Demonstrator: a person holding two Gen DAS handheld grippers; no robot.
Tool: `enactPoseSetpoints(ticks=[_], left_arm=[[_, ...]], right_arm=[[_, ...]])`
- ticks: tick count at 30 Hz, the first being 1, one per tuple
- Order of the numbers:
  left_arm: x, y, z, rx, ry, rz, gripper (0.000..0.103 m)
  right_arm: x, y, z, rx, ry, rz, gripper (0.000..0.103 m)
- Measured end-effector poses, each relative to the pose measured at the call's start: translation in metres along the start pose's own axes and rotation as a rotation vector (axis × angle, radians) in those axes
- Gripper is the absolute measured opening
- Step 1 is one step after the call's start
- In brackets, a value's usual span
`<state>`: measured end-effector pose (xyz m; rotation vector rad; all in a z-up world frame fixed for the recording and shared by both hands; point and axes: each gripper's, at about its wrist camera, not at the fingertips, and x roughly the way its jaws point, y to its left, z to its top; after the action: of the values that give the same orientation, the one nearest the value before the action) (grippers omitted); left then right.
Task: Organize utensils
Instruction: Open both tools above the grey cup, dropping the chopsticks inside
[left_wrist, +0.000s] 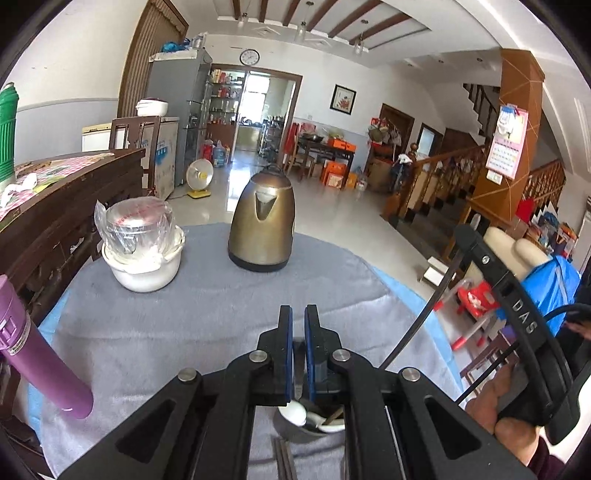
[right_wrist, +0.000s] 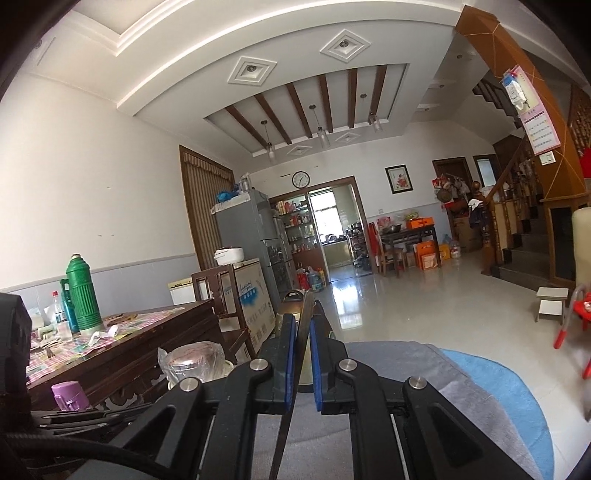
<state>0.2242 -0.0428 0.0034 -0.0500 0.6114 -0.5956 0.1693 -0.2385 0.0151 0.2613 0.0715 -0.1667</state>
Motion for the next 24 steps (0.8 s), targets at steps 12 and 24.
enactPoseSetpoints(ticks=[12,24], left_arm=[[-0.023,0.017,-0.023,-0.050,0.034,-0.016,0.006],[-0.040,0.043,-0.037,-0.112,0.017,0.050,0.007]], right_arm=[[-0.039,0.013,-0.014,-0.120,-0.109,-0.074,0.012],[-0.037,0.042,-0.029,-0.229,-0.229,-0.209,0.012]])
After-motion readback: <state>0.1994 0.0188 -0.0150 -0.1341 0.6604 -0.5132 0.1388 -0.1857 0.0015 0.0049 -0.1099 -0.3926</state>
